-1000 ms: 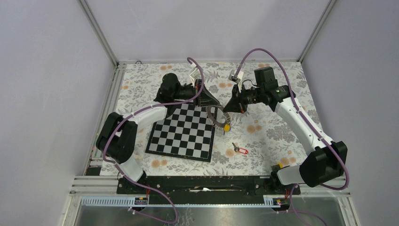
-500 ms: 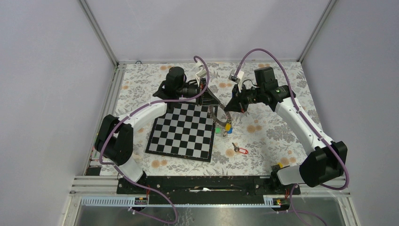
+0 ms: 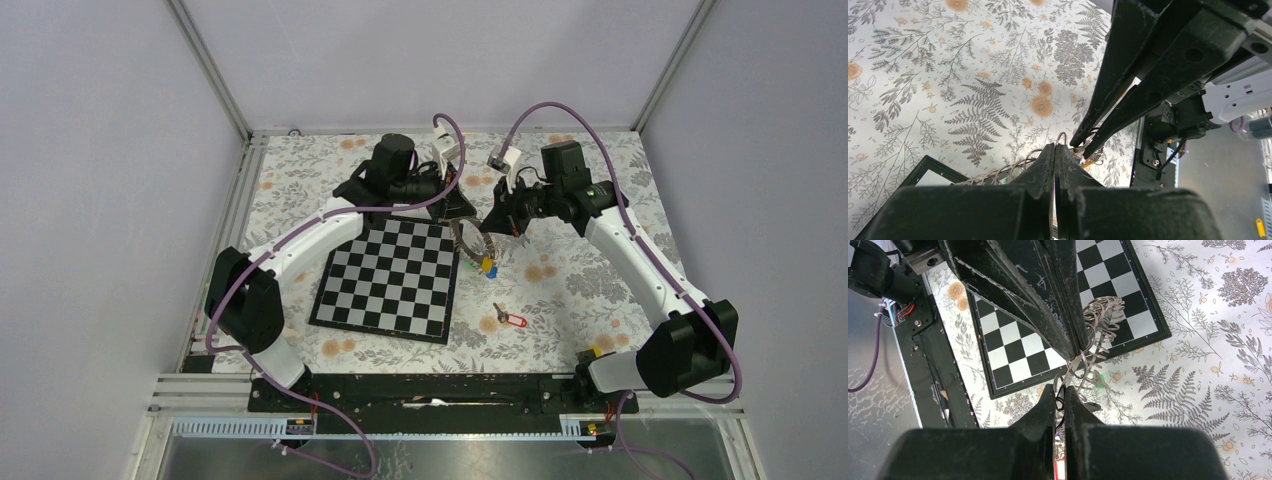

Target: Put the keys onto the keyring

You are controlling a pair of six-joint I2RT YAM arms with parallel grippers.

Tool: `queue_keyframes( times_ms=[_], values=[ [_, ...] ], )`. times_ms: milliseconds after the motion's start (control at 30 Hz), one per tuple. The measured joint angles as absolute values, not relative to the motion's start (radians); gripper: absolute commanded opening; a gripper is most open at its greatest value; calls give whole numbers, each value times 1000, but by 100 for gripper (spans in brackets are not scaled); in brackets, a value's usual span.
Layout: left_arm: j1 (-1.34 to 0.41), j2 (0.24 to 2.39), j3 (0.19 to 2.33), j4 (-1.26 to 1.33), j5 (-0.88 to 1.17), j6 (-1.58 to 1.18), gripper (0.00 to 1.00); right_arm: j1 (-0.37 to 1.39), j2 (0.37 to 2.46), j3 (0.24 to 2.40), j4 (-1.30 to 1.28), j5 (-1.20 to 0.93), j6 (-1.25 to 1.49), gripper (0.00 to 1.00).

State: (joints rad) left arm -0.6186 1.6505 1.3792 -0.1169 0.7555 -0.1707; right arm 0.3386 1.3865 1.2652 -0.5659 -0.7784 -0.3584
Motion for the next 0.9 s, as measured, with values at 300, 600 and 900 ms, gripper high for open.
queue_keyframes(
  times_ms=[300, 600, 900],
  values=[
    [-623, 1650, 1381, -133, 707, -184, 0, 339, 1386, 1264, -566, -765, -351, 0],
    [-634, 1650, 1381, -124, 658, -257, 0, 339, 1390, 1264, -554, -756, -324, 0],
    [-637, 1652, 1367, -70, 642, -342, 0, 338, 1390, 1264, -524, -752, -298, 10]
  ],
)
